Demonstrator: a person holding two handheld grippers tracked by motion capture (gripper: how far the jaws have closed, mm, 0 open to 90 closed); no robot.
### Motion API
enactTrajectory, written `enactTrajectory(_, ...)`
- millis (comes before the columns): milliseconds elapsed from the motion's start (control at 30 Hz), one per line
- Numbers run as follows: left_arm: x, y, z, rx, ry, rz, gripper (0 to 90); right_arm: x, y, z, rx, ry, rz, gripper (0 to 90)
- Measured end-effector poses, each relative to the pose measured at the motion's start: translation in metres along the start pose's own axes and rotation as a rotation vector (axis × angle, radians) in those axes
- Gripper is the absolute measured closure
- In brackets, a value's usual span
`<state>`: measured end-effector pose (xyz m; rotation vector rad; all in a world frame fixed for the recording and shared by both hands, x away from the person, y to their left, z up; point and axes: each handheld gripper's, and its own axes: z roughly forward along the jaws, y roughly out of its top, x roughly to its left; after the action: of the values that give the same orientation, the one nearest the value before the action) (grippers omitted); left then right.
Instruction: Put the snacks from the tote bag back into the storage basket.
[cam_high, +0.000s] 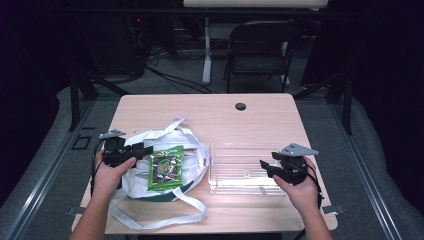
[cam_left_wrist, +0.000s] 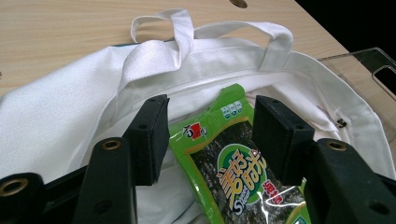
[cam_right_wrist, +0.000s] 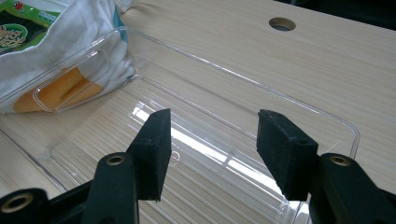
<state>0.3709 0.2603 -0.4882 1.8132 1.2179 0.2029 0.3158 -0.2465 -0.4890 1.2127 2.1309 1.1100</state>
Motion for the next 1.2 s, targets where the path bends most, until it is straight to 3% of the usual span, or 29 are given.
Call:
enactTrajectory(600, 0.010, 0.000, -0.008, 0.038, -0.037, -0.086, 42.3, 0.003, 0.002, -0.004, -0.044, 0.007, 0.024, 45.1)
enactTrajectory(667, 0.011, 0.000, -0.009, 0.037, -0.041, -0.109, 41.7, 0.004, 0.003, -0.004, -0.045, 0.005, 0.017, 45.1)
enactTrajectory(1200, 0.010, -0.004, -0.007, 0.122, -0.034, -0.120, 40.7, 0.010, 0.007, 0.001, -0.004, 0.031, -0.002, 44.2)
